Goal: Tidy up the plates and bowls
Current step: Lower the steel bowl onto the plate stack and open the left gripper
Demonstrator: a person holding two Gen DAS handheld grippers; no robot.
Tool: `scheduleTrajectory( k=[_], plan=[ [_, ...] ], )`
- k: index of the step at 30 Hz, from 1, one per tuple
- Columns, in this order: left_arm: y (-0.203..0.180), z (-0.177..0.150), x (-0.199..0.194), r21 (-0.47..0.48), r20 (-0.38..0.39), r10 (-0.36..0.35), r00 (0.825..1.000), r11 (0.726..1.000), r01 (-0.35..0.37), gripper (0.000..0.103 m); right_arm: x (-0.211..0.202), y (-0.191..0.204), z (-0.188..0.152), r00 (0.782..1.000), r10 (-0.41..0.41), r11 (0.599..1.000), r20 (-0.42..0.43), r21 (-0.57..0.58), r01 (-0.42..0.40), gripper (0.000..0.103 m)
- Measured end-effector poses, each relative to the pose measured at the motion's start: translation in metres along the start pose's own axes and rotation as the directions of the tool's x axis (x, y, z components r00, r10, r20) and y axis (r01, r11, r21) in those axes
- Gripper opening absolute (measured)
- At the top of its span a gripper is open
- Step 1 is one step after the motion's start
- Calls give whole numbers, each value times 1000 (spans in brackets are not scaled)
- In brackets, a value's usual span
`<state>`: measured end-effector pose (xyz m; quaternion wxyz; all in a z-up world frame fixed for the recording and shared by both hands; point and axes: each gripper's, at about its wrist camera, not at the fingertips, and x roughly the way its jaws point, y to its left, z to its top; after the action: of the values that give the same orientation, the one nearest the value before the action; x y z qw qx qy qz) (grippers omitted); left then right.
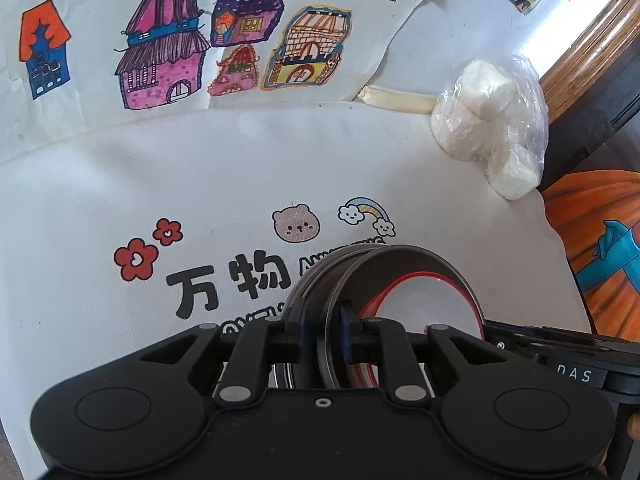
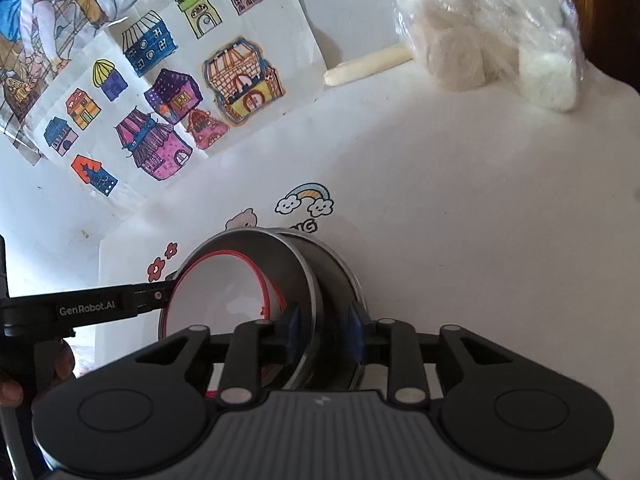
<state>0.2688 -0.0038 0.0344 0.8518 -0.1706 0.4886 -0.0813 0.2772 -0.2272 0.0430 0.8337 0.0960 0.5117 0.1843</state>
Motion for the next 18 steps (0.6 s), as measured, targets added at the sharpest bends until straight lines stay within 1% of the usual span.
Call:
scheduleTrajectory(
  k=[1,2,3,4,5,6,8,9,10,11,12,13,15,16,17,18],
  plan=[
    [0,-1,-1,1,4,1,1000,1000,-1,21,-1,0,-1,1000,-2,1000,-1,0,2,30],
    [0,-1,-3,3,10,17,1000,1000,-17,38,-1,0,-2,1000,-4,1000,0,1,4,30],
    [-1,-2,-4,4,22,59,998,998,-59,47,-2,0,-3,1000,-6,1000,2,2,6,31],
    [0,-3,-7,3,44,90,995,996,-91,63,-3,0,-4,1000,-8,1000,6,6,8,31],
    [2,-3,-9,4,65,91,994,996,-91,67,-3,0,-5,1000,-10,1000,10,11,10,31],
    [4,-3,-11,3,74,83,994,997,-84,67,-4,0,-5,1000,-10,1000,14,16,10,31],
    [8,-2,-14,-14,68,68,995,998,-67,68,-5,0,-7,1000,-13,1000,25,22,12,32],
    [9,-3,-16,-21,70,65,995,998,-63,68,-6,0,-8,999,-15,1000,29,25,14,36],
    [10,-3,-17,-21,73,65,995,998,-64,69,-8,0,-8,999,-32,999,37,27,31,50],
    [10,-4,-19,-18,76,69,995,998,-68,70,-9,0,-9,997,-57,998,46,26,56,58],
    [10,-5,-20,-15,79,68,995,998,-67,70,-12,1,-10,996,-66,998,62,23,65,61],
    [10,-6,-22,-15,82,70,994,998,-69,70,-14,0,-11,995,-70,997,73,21,68,61],
    [9,-7,-24,-18,87,70,994,997,-69,70,-17,-1,-13,995,-65,998,77,29,63,63],
    [9,-9,-26,-19,91,69,993,998,-68,72,-19,-2,-14,995,-65,998,82,32,63,66],
    [9,-10,-28,-19,96,61,993,998,-60,80,-21,-3,-15,994,-68,997,88,34,65,67],
    [9,-11,-30,-17,98,48,994,999,-46,83,-23,-4,-17,993,-69,997,94,34,66,71]
  ],
)
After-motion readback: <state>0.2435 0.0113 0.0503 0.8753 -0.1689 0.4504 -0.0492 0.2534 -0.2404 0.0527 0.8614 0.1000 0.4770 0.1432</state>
